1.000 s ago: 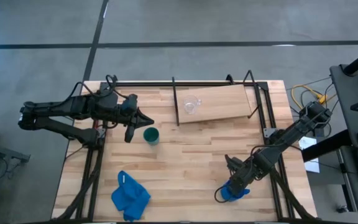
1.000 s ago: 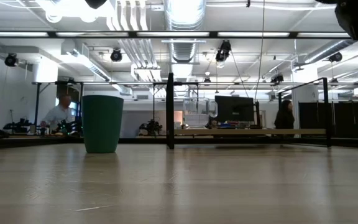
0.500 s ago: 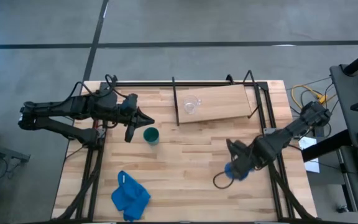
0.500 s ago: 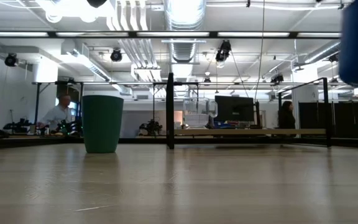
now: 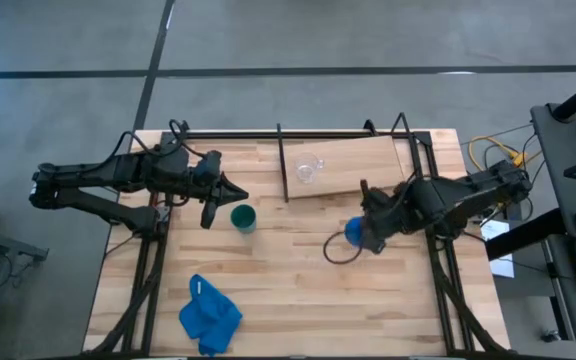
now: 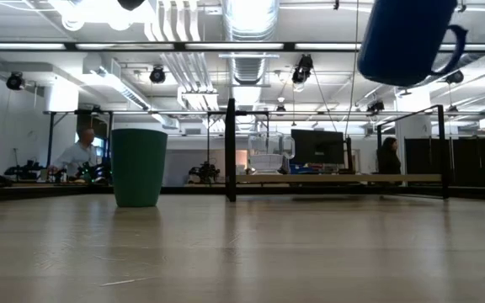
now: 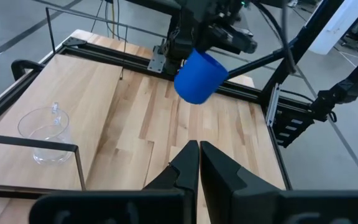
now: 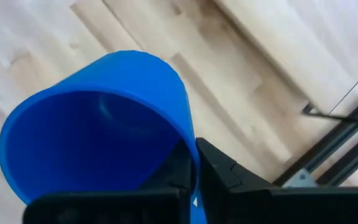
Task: Stack small to large cups/mugs on shelf
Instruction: Put the blue mug on the shelf
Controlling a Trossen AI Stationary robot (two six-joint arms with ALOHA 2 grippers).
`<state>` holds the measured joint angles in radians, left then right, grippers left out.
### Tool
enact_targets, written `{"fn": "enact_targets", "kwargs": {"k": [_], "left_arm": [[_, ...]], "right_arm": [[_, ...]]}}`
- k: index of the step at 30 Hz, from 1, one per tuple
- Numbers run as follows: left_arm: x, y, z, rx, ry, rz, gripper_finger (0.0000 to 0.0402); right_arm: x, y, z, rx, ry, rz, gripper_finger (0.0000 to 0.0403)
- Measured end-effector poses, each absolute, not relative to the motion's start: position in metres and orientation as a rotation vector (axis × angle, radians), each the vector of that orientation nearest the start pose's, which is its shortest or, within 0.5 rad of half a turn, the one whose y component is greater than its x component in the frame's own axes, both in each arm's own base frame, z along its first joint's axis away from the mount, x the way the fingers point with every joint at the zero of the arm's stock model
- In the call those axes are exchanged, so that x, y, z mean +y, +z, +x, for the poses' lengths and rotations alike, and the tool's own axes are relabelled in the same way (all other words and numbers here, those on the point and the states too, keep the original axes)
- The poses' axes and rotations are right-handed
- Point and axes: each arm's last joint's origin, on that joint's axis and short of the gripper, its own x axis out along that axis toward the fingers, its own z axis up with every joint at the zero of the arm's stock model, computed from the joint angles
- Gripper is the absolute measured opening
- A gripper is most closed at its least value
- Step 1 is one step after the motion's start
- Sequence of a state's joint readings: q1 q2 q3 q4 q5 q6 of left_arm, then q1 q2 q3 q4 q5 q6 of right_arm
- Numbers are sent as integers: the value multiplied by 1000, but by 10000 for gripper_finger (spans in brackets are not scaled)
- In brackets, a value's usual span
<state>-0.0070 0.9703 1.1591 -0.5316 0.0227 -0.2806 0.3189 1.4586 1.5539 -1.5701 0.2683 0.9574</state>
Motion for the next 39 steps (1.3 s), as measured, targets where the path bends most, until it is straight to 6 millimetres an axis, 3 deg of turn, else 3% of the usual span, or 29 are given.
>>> {"fn": "enact_targets", "kwargs": {"k": [7, 25, 33, 39], "left_arm": [[-2, 394, 191, 345, 19, -281, 0], [-2, 394, 191, 345, 19, -280, 0], [-2, 394, 191, 345, 19, -280, 0], [-2, 394, 191, 345, 20, -280, 0]], "right_arm": [[35, 353, 235, 1284, -651, 326, 9], [-51, 357, 246, 1174, -798, 474, 9], [-85, 347, 255, 1174, -799, 493, 9], [-113, 329, 267, 1228, -834, 504, 9]]}}
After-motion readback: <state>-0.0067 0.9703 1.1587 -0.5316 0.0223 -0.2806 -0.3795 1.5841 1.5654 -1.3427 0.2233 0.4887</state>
